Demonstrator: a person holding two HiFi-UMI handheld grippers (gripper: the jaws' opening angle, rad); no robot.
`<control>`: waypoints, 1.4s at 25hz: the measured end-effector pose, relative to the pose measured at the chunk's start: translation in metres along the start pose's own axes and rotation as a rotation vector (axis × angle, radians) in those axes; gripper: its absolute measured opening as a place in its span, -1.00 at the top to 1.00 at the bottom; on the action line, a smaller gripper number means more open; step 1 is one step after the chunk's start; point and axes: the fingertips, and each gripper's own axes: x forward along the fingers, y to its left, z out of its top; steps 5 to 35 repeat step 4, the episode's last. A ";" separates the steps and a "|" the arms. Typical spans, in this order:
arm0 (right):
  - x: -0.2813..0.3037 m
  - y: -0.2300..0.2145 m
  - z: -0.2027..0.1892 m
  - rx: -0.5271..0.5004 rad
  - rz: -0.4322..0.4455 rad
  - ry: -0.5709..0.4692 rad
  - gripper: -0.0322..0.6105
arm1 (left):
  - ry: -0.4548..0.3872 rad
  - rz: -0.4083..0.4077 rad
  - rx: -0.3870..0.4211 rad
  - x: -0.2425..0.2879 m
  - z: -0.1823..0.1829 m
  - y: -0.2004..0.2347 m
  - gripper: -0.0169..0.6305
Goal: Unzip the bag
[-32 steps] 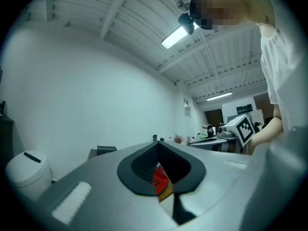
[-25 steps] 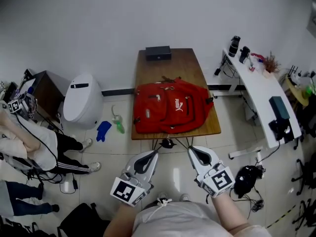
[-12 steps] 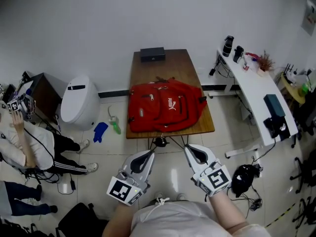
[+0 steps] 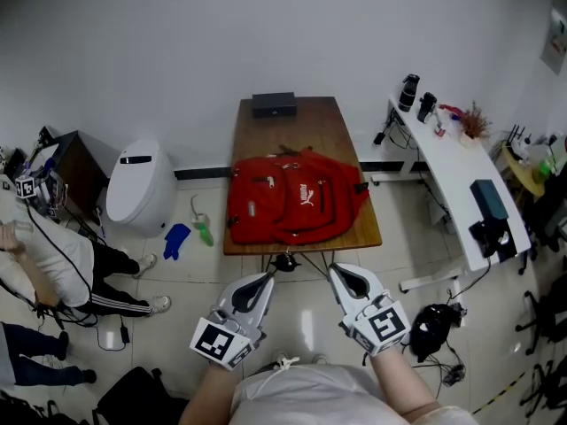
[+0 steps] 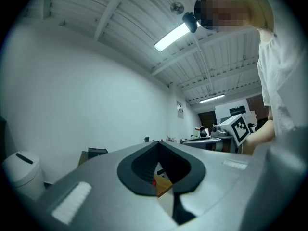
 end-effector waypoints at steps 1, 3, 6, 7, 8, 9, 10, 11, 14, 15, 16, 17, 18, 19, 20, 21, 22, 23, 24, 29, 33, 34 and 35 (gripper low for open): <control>0.000 -0.001 0.000 -0.004 -0.001 -0.001 0.88 | 0.002 -0.001 0.002 0.001 0.000 0.000 0.93; 0.000 -0.003 0.000 -0.010 -0.004 0.001 0.87 | 0.003 -0.005 0.005 0.003 -0.001 0.000 0.93; 0.000 -0.003 0.000 -0.011 -0.007 0.004 0.88 | 0.003 -0.007 0.006 0.004 -0.002 -0.001 0.93; 0.000 -0.003 0.000 -0.011 -0.007 0.004 0.88 | 0.003 -0.007 0.006 0.004 -0.002 -0.001 0.93; 0.000 -0.003 0.000 -0.011 -0.007 0.004 0.88 | 0.003 -0.007 0.006 0.004 -0.002 -0.001 0.93; 0.000 -0.003 0.000 -0.011 -0.007 0.004 0.88 | 0.003 -0.007 0.006 0.004 -0.002 -0.001 0.93; 0.000 -0.003 0.000 -0.011 -0.007 0.004 0.88 | 0.003 -0.007 0.006 0.004 -0.002 -0.001 0.93; 0.000 -0.003 0.000 -0.011 -0.007 0.004 0.88 | 0.003 -0.007 0.006 0.004 -0.002 -0.001 0.93; 0.000 -0.003 0.000 -0.011 -0.007 0.004 0.88 | 0.003 -0.007 0.006 0.004 -0.002 -0.001 0.93; 0.000 -0.003 0.000 -0.011 -0.007 0.004 0.88 | 0.003 -0.007 0.006 0.004 -0.002 -0.001 0.93; 0.000 -0.003 0.000 -0.011 -0.007 0.004 0.88 | 0.003 -0.007 0.006 0.004 -0.002 -0.001 0.93; 0.000 -0.003 0.000 -0.011 -0.007 0.004 0.88 | 0.003 -0.007 0.006 0.004 -0.002 -0.001 0.93; 0.000 -0.003 0.000 -0.011 -0.007 0.004 0.88 | 0.003 -0.007 0.006 0.004 -0.002 -0.001 0.93; 0.000 -0.003 0.000 -0.011 -0.007 0.004 0.88 | 0.003 -0.007 0.006 0.004 -0.002 -0.001 0.93; 0.000 -0.003 0.000 -0.011 -0.007 0.004 0.88 | 0.003 -0.007 0.006 0.004 -0.002 -0.001 0.93; 0.000 -0.003 0.000 -0.011 -0.007 0.004 0.88 | 0.003 -0.007 0.006 0.004 -0.002 -0.001 0.93; 0.000 -0.003 0.000 -0.011 -0.007 0.004 0.88 | 0.003 -0.007 0.006 0.004 -0.002 -0.001 0.93; 0.000 -0.003 0.000 -0.011 -0.007 0.004 0.88 | 0.003 -0.007 0.006 0.004 -0.002 -0.001 0.93; 0.000 -0.003 0.000 -0.011 -0.007 0.004 0.88 | 0.003 -0.007 0.006 0.004 -0.002 -0.001 0.93; 0.000 -0.003 0.000 -0.011 -0.007 0.004 0.88 | 0.003 -0.007 0.006 0.004 -0.002 -0.001 0.93; 0.000 -0.003 0.000 -0.011 -0.007 0.004 0.88 | 0.003 -0.007 0.006 0.004 -0.002 -0.001 0.93; 0.000 -0.003 0.000 -0.011 -0.007 0.004 0.88 | 0.003 -0.007 0.006 0.004 -0.002 -0.001 0.93; 0.000 -0.003 0.000 -0.011 -0.007 0.004 0.88 | 0.003 -0.007 0.006 0.004 -0.002 -0.001 0.93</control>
